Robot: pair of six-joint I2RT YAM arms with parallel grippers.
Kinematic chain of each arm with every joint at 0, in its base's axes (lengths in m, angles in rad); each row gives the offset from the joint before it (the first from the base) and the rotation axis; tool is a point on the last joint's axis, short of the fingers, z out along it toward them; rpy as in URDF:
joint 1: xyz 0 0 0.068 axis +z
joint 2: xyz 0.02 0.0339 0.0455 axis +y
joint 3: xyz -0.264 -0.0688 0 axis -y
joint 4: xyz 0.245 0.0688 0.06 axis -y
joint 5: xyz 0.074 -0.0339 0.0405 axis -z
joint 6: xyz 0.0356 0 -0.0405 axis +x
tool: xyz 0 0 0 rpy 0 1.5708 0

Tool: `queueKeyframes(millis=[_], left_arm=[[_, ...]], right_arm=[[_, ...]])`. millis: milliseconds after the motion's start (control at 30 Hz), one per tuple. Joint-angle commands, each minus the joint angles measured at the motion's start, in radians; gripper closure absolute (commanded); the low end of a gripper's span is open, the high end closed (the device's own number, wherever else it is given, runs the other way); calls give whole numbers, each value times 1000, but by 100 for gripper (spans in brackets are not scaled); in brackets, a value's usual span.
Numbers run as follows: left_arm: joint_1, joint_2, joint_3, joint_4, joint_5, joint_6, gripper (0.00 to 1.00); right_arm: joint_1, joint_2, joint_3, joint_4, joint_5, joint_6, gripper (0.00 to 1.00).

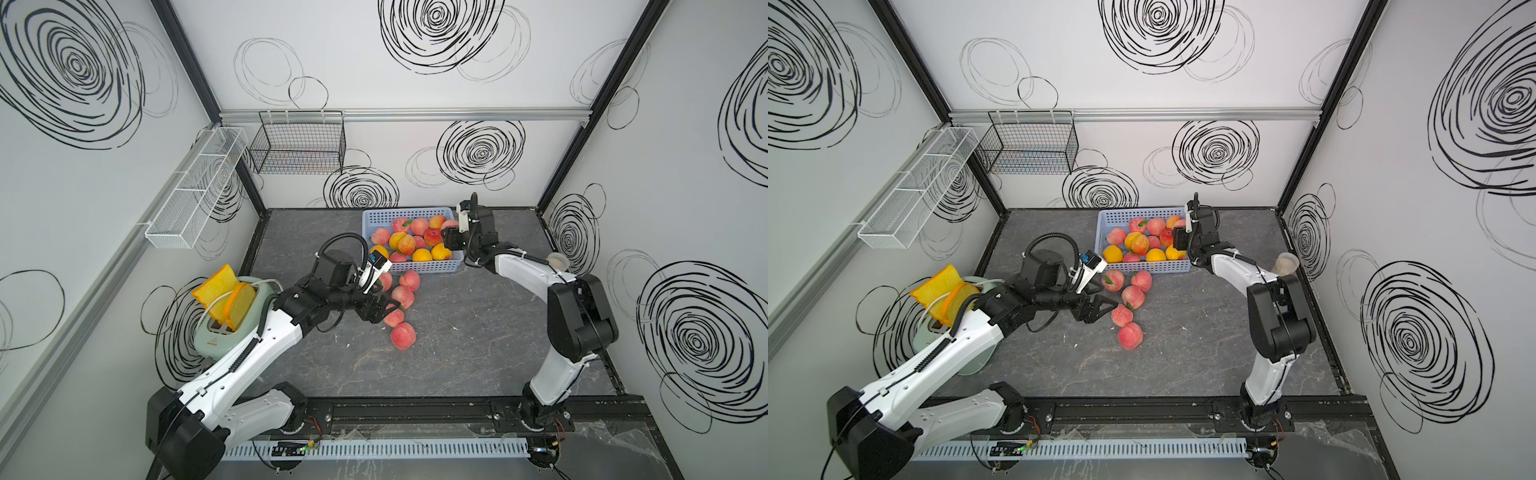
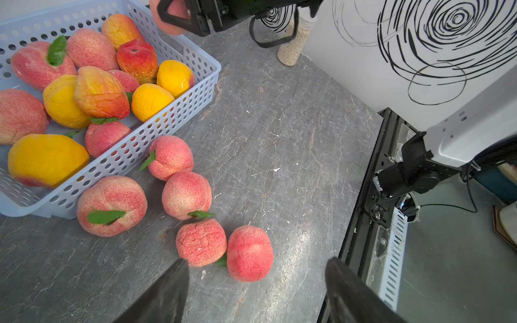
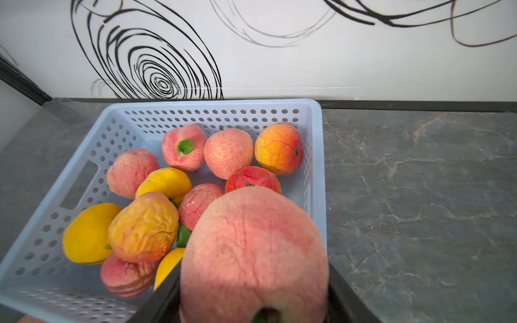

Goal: Put the peaches into the basket
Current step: Place the peach in the basket.

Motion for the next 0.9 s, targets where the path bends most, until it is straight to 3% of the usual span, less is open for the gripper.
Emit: queueKeyframes(millis=[0,867], left_arm=[[11,-3,3,30,6,6,19],[23,17,5,25,-4,6,19]], right_arm=[[-2,73,81,-28,49,-71,39],[0,402,433,-31,9,-116,40]])
